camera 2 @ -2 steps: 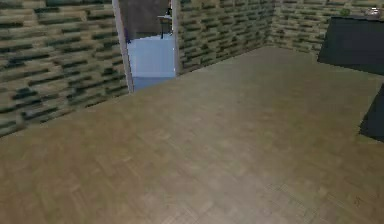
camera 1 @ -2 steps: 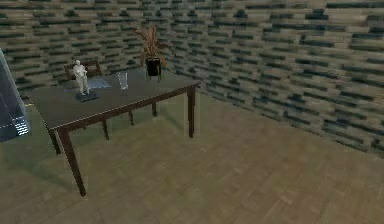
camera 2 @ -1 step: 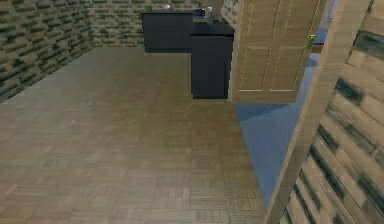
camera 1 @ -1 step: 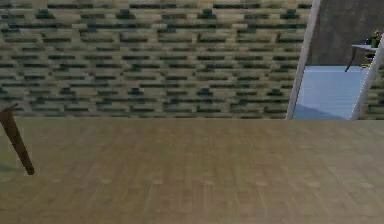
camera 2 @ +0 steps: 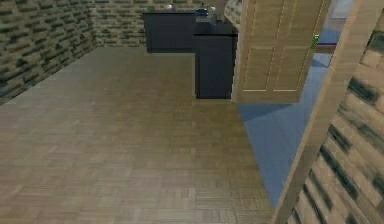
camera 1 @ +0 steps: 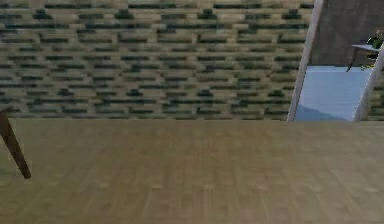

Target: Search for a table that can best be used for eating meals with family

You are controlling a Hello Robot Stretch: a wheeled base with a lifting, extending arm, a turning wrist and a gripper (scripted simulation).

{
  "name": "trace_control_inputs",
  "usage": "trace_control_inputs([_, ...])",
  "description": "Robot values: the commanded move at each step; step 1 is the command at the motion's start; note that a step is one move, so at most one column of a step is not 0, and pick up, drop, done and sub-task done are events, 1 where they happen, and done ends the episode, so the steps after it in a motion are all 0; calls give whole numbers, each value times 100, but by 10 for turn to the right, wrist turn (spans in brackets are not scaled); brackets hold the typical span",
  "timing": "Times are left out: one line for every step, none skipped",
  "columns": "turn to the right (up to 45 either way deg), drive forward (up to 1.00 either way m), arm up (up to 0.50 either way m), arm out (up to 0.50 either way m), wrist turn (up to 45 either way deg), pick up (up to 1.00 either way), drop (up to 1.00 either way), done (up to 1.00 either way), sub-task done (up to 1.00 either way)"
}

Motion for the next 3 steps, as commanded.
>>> trace_control_inputs([-450, 0, 0, 0, 0, 0, 0, 0, 0])
trace_control_inputs([-420, 0, 0, 0, 0, 0, 0, 0, 0])
trace_control_inputs([0, 70, 0, 0, 0, 0, 0, 0, 0])
